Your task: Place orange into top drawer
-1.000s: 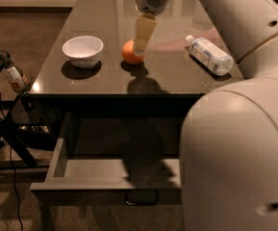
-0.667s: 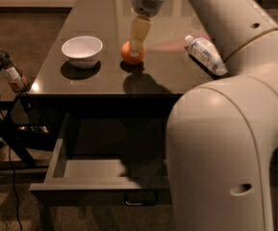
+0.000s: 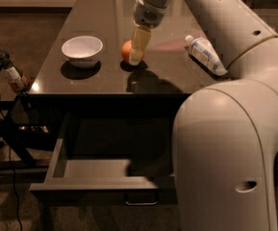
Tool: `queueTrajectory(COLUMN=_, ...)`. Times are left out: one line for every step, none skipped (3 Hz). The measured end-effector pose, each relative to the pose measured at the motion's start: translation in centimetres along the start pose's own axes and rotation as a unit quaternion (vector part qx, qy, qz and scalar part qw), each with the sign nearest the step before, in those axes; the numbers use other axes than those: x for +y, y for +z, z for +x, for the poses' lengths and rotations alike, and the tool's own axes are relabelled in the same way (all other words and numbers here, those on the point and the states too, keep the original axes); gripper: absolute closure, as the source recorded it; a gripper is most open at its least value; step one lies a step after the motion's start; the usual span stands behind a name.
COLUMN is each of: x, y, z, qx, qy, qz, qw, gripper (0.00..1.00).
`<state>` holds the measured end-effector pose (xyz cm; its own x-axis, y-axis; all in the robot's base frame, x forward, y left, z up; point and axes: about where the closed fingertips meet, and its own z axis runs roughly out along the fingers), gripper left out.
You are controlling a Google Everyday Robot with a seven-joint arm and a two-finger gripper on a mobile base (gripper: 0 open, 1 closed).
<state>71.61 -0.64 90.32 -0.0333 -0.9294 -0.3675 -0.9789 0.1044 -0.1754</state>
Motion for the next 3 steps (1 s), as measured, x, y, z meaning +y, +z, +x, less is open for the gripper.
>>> queueTrajectory(x=1.2, y=1.6, z=1.2, qx=-0.004, qy=0.014, qz=-0.019, qw=0.9997, gripper=0.00)
queueTrajectory(x=2.2, y=2.8, z=2.1, qx=-0.006, qy=0.022, qz=-0.033, qw=0.9992, gripper=0.00)
queueTrajectory(x=2.2, y=3.0, z=2.1, qx=-0.005, qy=0.022, qz=-0.034, qw=0.9991, gripper=0.18)
